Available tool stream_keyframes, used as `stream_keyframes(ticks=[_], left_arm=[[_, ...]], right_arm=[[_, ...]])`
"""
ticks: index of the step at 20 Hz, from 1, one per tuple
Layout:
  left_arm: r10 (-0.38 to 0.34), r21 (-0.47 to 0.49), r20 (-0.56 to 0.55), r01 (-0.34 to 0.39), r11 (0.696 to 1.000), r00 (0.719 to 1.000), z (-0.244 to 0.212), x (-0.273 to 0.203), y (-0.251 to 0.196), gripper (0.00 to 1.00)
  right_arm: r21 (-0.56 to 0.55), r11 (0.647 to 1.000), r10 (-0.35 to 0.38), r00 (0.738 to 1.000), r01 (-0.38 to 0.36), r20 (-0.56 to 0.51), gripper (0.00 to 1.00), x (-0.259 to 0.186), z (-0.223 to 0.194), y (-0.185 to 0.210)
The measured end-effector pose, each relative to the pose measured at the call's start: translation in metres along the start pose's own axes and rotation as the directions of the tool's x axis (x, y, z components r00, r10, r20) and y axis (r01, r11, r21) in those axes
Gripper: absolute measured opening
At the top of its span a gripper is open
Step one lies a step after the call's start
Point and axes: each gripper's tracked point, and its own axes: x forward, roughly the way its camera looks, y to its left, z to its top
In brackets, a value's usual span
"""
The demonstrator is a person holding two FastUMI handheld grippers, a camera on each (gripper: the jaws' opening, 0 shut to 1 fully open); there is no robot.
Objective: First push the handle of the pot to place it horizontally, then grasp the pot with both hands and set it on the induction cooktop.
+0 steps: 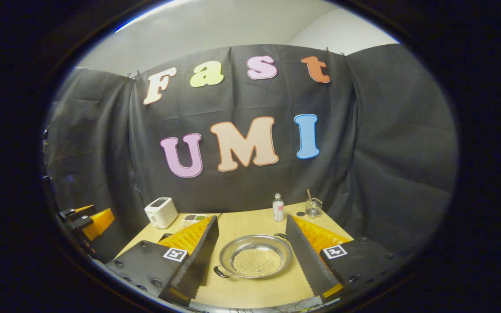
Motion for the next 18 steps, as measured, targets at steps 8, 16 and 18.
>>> stream_keyframes(ticks=[8,16,18], left_arm=[[-0.002,0.001,-0.030,0.002,1.000,1.000,-0.015,0.007,0.012,0.89],[0.031,-0.012,-0.067,-0.031,0.999,0.997,-0.031,0.010,0.035,0.94],[0.046,-0.007,-0.076,-0.047,0.999,0.996,-0.035,0.011,0.042,0.94]], right_arm=[[-0.041,0.999,-0.030,0.999,0.029,-0.021,0.00,0.004,-0.015,0.005],[-0.080,0.997,-0.004,0.989,-0.008,-0.150,0.03,0.017,-0.063,0.024],[-0.075,0.997,0.009,0.976,-0.026,-0.219,0.00,0.022,-0.086,0.028]])
